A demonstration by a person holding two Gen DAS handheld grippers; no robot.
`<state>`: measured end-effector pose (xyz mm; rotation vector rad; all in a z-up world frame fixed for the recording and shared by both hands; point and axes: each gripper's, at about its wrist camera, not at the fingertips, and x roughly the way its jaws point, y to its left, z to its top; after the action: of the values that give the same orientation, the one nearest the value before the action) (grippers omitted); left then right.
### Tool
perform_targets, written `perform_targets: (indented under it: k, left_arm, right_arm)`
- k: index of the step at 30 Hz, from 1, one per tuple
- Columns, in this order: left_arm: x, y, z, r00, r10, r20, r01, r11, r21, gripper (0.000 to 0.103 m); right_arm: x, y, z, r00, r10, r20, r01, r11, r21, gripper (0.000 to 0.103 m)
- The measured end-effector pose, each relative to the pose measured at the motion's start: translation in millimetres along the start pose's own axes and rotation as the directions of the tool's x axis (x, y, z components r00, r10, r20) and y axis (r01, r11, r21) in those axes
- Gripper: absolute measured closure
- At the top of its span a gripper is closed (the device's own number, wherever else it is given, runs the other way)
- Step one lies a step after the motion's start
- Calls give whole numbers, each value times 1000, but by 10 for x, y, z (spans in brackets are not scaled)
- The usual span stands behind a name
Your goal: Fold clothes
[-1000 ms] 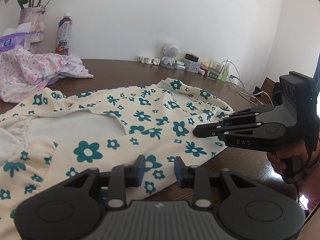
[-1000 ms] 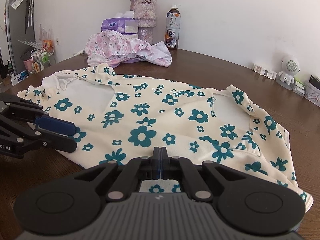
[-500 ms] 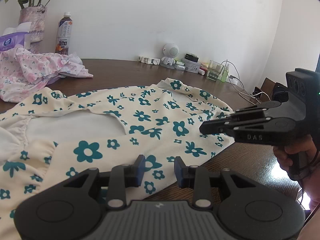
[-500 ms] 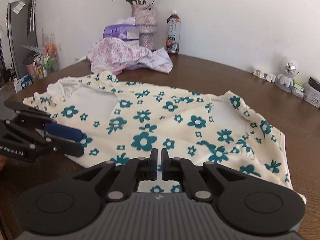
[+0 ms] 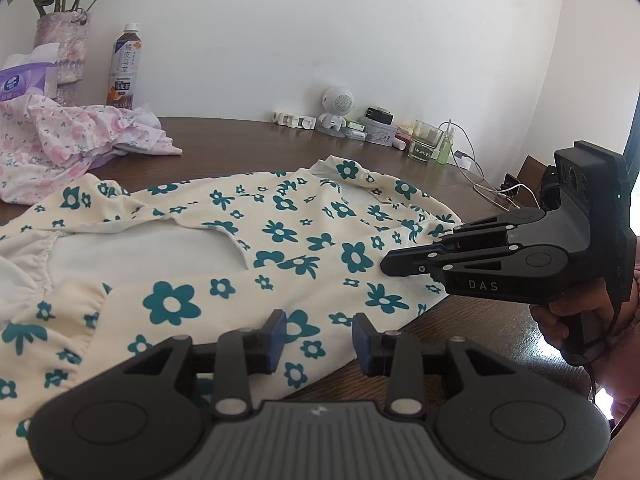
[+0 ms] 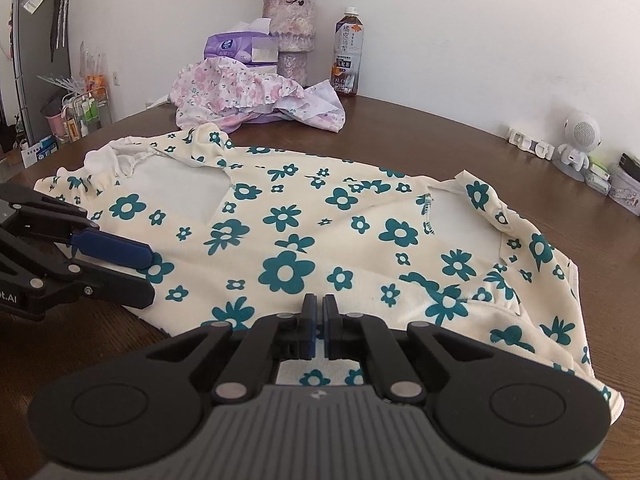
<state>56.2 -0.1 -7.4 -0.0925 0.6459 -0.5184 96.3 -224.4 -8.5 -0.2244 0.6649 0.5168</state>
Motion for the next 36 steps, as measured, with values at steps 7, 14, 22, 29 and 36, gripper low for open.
perform_targets:
  k: [7,14,22,29,36]
  left_arm:
    - [3,6,1,1000,-1,0,1,1000,-2,68]
    - [7,0,5,1000,2,0,-2,1000,1,68]
    - [-1,-115,91,999,33,23,-34,998,47,67]
    - [173,-110,297,994,106,0,-105,988,112,80]
    - [-35,312,171,974,226,1,-226,973,56,81]
  right_arm:
    - [-256,-245,60,994,-32,107,16,990,141,103]
    - [-273,-154,-9,997,-23,77,16,995,94,97]
    - [-36,58,98,996,11,83,-13,1000,26,67]
    - [172,83,111,997,64,39,-65,998,21,71]
    - [76,-220,17,999,-24,42,21,997,72,73]
